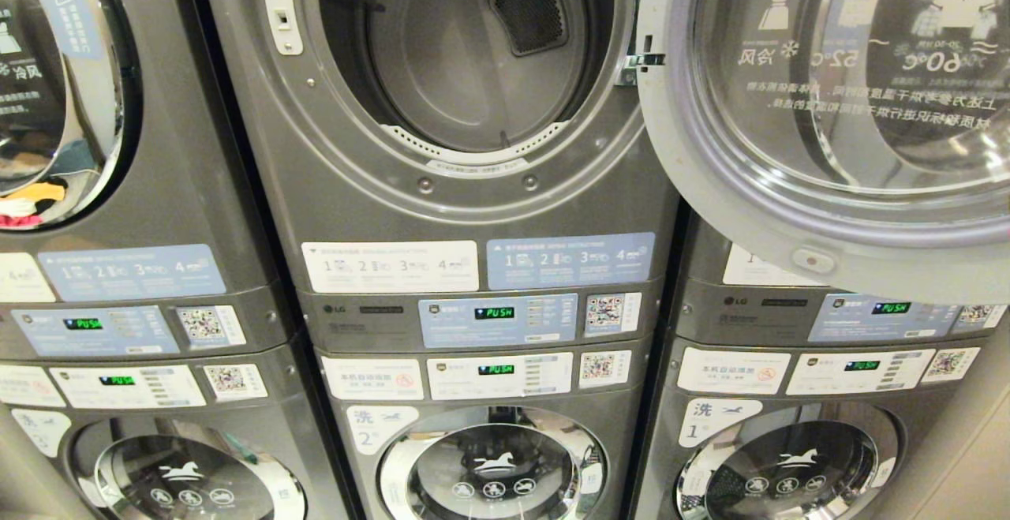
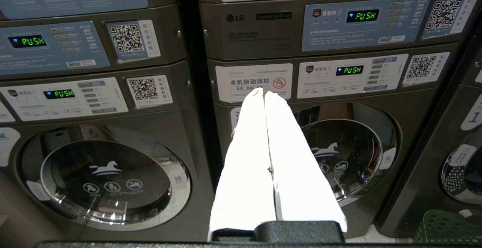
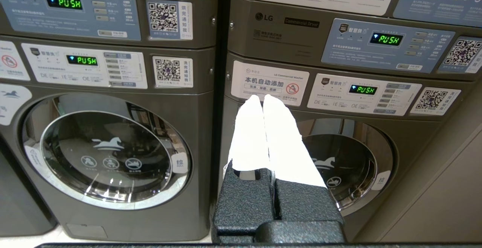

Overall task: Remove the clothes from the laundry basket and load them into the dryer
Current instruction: Take the clothes out of the basket

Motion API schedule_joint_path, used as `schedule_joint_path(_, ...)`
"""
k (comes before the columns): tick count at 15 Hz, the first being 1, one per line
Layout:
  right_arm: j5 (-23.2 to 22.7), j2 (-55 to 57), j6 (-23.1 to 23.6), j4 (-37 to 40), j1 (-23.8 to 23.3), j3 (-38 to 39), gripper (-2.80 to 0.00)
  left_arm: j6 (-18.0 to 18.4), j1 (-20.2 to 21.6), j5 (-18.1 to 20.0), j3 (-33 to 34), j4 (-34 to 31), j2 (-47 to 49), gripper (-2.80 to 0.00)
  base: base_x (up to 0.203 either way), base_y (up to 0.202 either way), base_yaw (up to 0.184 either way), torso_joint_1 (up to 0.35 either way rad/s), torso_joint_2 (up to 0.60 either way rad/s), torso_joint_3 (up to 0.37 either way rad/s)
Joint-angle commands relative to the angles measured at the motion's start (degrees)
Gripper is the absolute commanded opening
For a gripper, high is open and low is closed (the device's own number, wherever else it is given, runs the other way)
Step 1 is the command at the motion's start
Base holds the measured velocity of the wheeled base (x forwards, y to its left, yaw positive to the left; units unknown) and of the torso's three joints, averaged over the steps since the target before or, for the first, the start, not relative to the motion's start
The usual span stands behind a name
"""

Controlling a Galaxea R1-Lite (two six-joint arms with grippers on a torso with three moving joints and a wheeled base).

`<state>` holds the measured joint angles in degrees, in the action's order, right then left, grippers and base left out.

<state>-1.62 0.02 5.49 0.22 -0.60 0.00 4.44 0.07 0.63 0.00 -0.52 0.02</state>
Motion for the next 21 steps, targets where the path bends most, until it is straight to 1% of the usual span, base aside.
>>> schedule_joint_path(1, -0.05, -0.02, 0.14, 0.04, -0.02, 0.0, -2.8, 0.05, 0.01, -0.02, 0.09, 0.0, -0.02, -2.8, 0.0, 0.0, 0.0, -0.046, 0.09, 0.046)
schedule_joint_path(6, -0.14, -0.02, 0.14, 0.01, -0.02, 0.0, -2.8, 0.05, 0.01, -0.02, 0.09, 0.0, -0.02, -2.8, 0.0, 0.0, 0.0, -0.057, 0.13, 0.064)
schedule_joint_path(10, -0.4, -0.02, 1.36, -0.04, 0.06, 0.0, -2.8, 0.05, 0.01, -0.02, 0.09, 0.0, -0.02, -2.8, 0.0, 0.0, 0.0, -0.048, 0.11, 0.06)
schedule_joint_path(18, -0.05, -0.02, -0.04, -0.04, 0.07, 0.0, -2.8, 0.05, 0.01, -0.02, 0.09, 0.0, -0.02, -2.8, 0.0, 0.0, 0.0, -0.052, 0.12, 0.061)
schedule_joint_path(21, -0.05, -0.02, 0.22, -0.04, 0.07, 0.0, -2.8, 0.05, 0.01, 0.07, 0.09, 0.0, -0.02, -2.8, 0.0, 0.0, 0.0, -0.05, 0.11, 0.057)
